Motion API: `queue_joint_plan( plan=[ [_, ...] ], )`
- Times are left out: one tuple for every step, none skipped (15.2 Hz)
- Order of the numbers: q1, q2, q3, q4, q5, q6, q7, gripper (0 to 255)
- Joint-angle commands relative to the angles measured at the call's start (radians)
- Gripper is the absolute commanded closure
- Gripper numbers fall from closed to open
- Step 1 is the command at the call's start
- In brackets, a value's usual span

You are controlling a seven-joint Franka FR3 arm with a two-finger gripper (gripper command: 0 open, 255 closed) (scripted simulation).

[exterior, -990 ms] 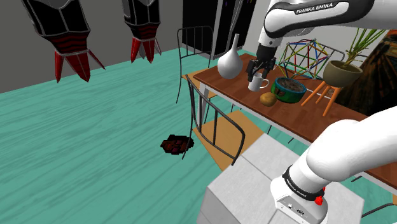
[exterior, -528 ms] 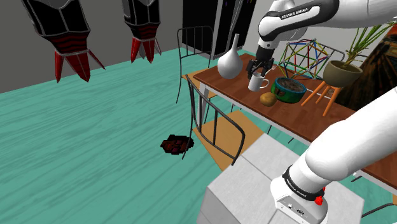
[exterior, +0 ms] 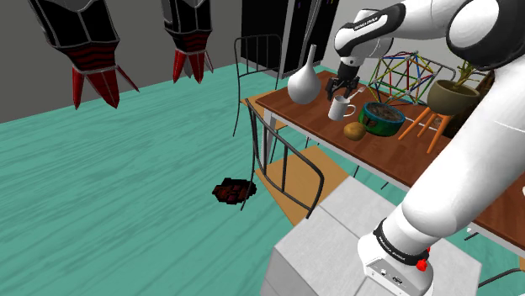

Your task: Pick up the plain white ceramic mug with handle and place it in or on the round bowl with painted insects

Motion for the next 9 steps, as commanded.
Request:
queue_joint_plan(
  plan=[
    [-0.023,0.077,-0.013,0.070,0.046,0.008,-0.042,0],
    [-0.037,0.114,-0.015,0.104,0.068,0.011,-0.059,0],
    [-0.051,0.151,-0.017,0.139,0.090,0.012,-0.075,0],
    [-0.067,0.187,-0.017,0.176,0.112,0.012,-0.091,0],
    [-0.076,0.208,-0.017,0.197,0.124,0.011,-0.099,0],
    [-0.078,0.214,-0.015,0.192,0.128,0.022,-0.101,0],
    [-0.079,0.221,-0.013,0.187,0.132,0.033,-0.104,0],
    [-0.081,0.228,-0.011,0.182,0.136,0.044,-0.107,0],
    [-0.082,0.235,-0.010,0.178,0.141,0.055,-0.110,0]
  ],
)
